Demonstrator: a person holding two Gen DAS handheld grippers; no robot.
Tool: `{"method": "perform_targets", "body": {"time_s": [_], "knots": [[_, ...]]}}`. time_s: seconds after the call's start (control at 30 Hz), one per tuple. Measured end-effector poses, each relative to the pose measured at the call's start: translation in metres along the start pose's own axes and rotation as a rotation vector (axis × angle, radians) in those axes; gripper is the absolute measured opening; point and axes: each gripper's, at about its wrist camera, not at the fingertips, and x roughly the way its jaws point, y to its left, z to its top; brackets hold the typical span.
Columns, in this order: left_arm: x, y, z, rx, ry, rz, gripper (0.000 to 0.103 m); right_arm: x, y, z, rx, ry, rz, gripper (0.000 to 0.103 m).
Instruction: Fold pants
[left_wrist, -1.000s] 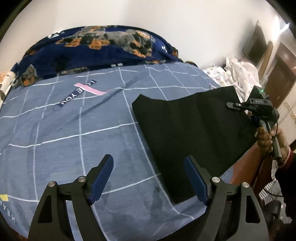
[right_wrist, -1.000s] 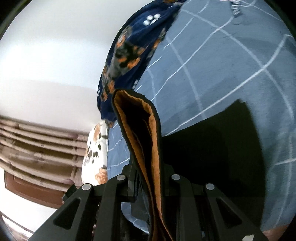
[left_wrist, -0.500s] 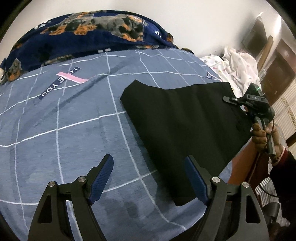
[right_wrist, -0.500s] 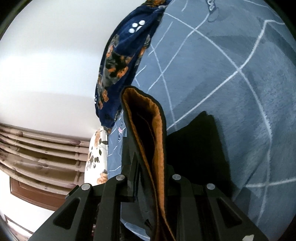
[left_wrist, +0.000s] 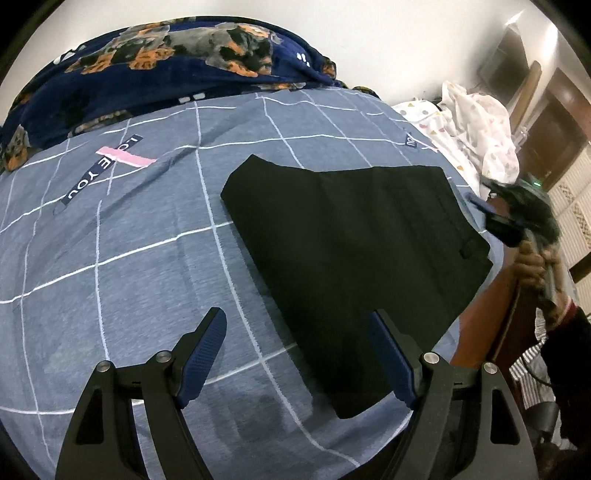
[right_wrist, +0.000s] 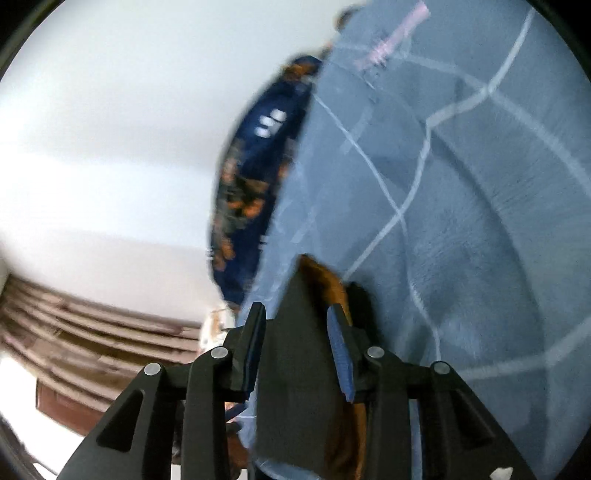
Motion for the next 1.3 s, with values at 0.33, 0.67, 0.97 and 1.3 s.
{"method": "perform_targets", "body": {"time_s": [0.33, 0.67, 0.97, 1.3], "knots": [[-0.005, -0.006, 0.001, -0.01, -0.012, -0.04, 0.079, -0.041, 0.01, -0.087, 0.047, 0.169, 0.074, 0.04], [-0.013, -0.006, -0.001, -0.016, -0.032, -0.037, 0.079, -0.017, -0.018, -0.082, 0.144, 0.128, 0.024, 0.044], [-0.01, -0.011, -0.004, -0.004, -0.012, -0.029, 0.079, -0.013, -0.008, -0.075, 0.157, 0.095, -0.074, 0.044], [-0.016, -0.013, 0.0, 0.001, -0.026, -0.027, 0.079, -0.022, 0.037, -0.086, 0.064, 0.031, -0.028, 0.011]]}}
